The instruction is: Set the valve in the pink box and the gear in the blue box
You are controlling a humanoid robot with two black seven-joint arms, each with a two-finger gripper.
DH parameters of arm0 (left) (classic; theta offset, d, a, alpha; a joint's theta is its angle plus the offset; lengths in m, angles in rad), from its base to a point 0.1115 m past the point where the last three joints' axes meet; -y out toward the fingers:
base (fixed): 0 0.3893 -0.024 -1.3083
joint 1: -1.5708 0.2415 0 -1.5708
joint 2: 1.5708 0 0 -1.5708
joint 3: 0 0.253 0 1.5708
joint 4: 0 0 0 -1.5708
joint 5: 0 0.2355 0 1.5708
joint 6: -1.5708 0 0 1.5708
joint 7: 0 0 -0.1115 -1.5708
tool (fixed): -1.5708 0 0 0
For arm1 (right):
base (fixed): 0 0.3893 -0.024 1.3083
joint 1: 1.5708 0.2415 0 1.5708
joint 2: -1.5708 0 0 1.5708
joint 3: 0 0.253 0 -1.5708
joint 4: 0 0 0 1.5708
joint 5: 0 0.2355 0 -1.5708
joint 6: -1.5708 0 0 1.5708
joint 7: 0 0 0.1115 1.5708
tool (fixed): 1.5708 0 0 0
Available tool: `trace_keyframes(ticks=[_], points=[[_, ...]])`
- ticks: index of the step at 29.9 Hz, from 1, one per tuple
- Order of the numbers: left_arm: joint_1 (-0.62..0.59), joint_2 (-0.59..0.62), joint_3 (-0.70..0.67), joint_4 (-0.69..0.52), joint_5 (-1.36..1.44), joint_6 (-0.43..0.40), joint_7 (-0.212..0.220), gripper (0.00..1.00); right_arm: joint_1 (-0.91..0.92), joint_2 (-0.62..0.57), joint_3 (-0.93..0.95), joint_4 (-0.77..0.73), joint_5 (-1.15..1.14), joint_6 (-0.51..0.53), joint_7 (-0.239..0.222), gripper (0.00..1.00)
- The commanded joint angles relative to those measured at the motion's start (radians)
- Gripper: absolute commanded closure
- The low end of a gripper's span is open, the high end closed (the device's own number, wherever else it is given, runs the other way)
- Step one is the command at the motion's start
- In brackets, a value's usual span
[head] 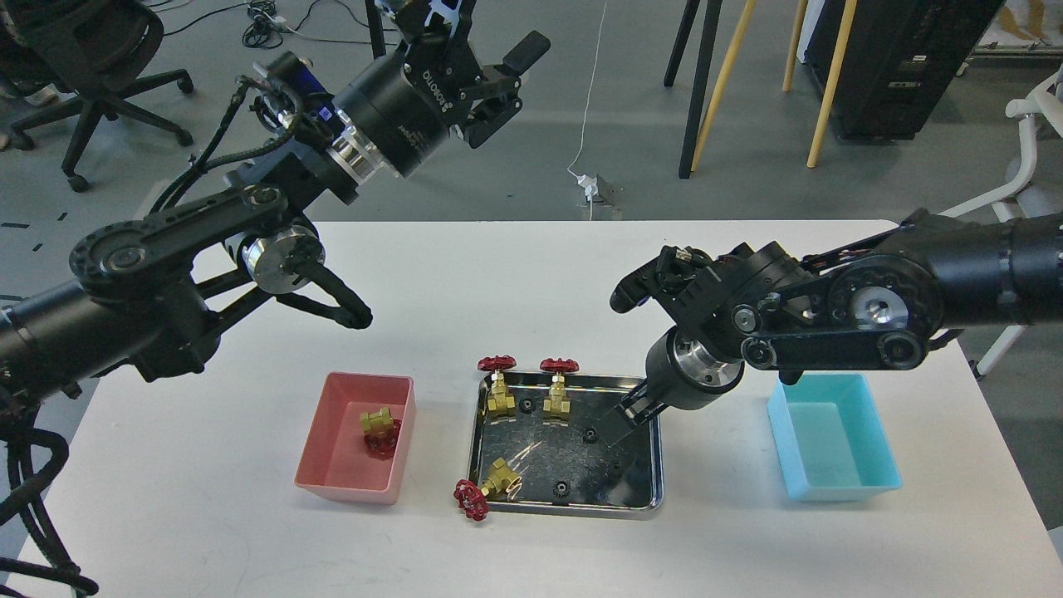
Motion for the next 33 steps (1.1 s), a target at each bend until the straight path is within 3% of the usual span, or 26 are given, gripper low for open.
trace_keyframes(ticks=[1,8,19,33], points=[[0.02,-0.001,0.0,0.001,0.001,-0.001,0.0,0.08,-0.001,0.065,-0.035,-0.024,0.0,0.0,-0.025,0.23],[0.049,-0.001,0.002,0.001,0.006,0.001,0.0,0.08,-0.001,0.085,-0.058,-0.016,0.001,0.0,-0.026,0.33],[0.072,-0.002,0.0,0.001,0.006,0.001,0.0,0.07,-0.04,0.129,-0.114,-0.018,0.006,0.0,-0.026,0.33],[0.1,-0.001,-0.002,0.001,0.007,-0.001,0.0,0.06,-0.084,0.166,-0.117,-0.072,0.004,0.0,-0.028,0.41]])
